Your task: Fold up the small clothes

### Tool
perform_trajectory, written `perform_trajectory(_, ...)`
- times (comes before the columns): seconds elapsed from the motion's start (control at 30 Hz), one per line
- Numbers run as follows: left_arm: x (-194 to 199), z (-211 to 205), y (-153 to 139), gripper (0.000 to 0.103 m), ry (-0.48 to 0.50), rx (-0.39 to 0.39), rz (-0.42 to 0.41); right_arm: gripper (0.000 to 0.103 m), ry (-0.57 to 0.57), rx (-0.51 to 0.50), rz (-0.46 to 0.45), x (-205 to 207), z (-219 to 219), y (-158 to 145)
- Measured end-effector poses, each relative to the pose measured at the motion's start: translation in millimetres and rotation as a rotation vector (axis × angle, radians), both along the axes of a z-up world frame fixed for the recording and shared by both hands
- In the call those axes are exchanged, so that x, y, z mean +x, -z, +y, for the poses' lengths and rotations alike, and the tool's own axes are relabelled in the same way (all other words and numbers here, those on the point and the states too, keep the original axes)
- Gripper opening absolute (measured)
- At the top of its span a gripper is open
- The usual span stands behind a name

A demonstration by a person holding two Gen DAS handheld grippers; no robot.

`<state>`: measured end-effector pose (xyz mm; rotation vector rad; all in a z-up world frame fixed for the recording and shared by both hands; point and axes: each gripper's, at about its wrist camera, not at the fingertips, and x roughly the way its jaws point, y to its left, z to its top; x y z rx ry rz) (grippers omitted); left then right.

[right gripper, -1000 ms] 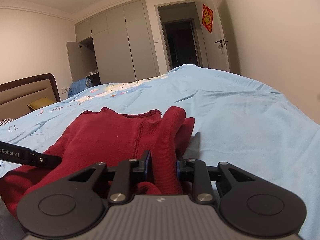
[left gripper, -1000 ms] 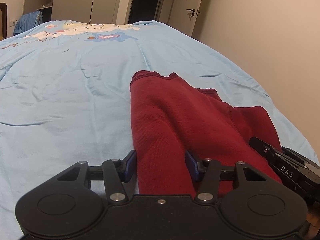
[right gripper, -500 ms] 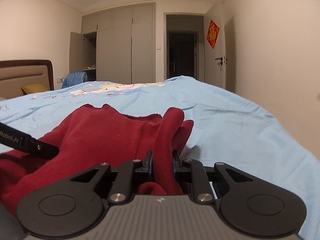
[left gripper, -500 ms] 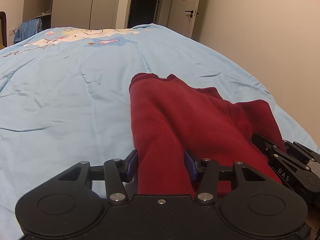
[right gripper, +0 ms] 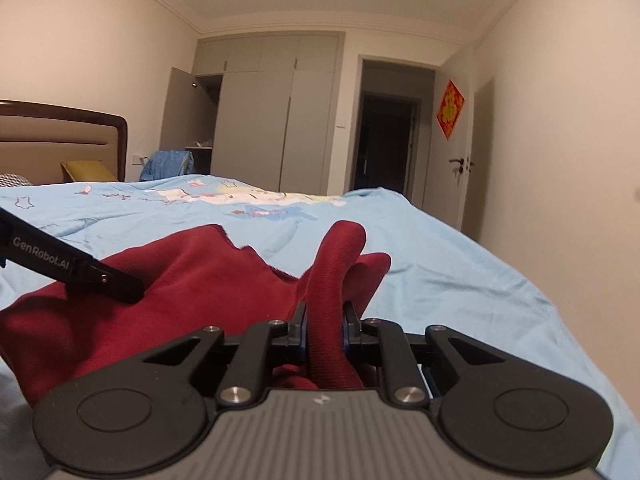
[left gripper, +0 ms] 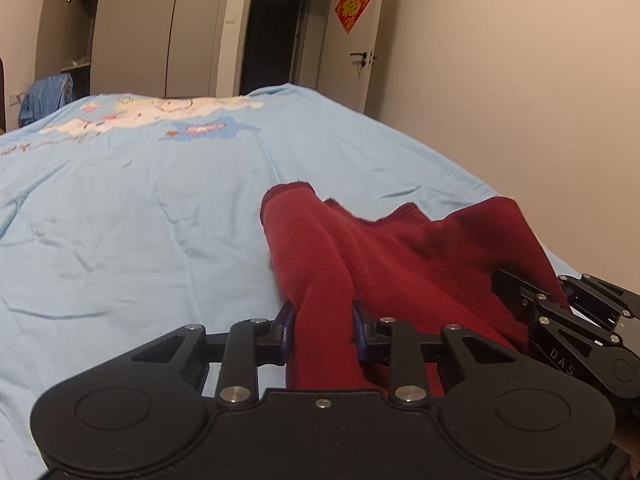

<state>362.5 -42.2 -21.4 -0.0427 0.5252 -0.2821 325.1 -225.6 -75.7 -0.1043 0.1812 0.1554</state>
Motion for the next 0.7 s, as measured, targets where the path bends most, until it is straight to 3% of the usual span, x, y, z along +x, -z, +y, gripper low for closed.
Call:
perform_trajectory(0.3, -5, 36, -35, 0.03, -0.06, 0.097, -0.111, 0.017, -0.124, -0.006, -0.071, 17, 43, -31)
perform_trajectory(0.5, 4, 86, -52, 0.03, -0.167, 0.133, -0.134, 0.017, -0.221, 0.012, -0.072, 55, 92, -51)
perform_trajectory(0.7, 13, 130, -55, 0.03, -0.265, 0.156, -0.128, 0.017, -0.299, -0.04, -0.054, 94, 143, -55)
